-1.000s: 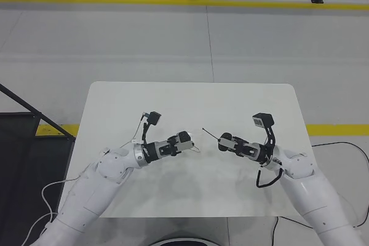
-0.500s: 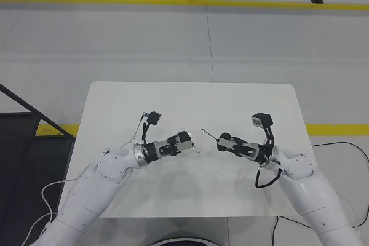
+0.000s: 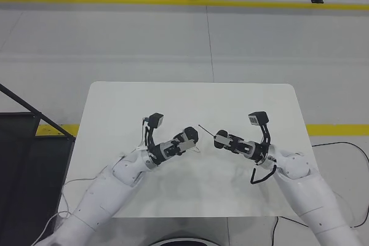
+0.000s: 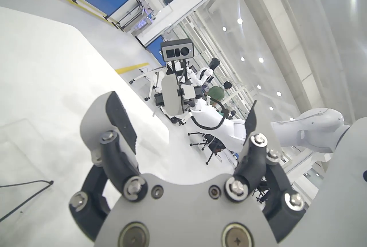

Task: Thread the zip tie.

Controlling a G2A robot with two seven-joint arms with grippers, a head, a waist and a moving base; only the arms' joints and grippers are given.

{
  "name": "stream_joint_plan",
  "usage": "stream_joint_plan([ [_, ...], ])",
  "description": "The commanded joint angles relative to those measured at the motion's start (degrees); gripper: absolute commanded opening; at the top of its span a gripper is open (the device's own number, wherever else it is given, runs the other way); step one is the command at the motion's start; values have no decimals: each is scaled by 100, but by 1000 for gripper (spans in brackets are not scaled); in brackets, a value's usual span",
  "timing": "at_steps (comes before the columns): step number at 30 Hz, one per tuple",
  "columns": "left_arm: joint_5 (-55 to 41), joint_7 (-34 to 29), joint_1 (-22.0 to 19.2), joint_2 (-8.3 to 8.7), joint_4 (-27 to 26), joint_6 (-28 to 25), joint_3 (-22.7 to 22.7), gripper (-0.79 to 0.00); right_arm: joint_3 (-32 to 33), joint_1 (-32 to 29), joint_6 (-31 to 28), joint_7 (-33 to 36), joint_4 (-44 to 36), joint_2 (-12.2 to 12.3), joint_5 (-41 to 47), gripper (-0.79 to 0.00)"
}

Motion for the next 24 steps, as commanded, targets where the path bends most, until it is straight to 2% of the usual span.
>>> stream_joint_plan([
  [1,131,198,-60,-52,126,1,66,0,0,8,-8,23,10,-7,8,-785],
  [4,392,504,-145,-141,249,56,178,-31,-16,26,4,66,20,-22,6,-785],
  [8,608,875,-206,-240,341,45,264,-185,-42,48,12,90,31,-43,-35,-785],
  [11,759,1083,-224,-300,383,66,307,-259,-55,64,29,91,43,-59,-56,-785],
  [19,1072,1419,-194,-395,435,67,303,-394,-46,101,99,65,111,-92,-70,-785],
  [24,1122,1440,-186,-429,467,28,276,-413,-39,123,134,81,163,-114,-23,-785],
])
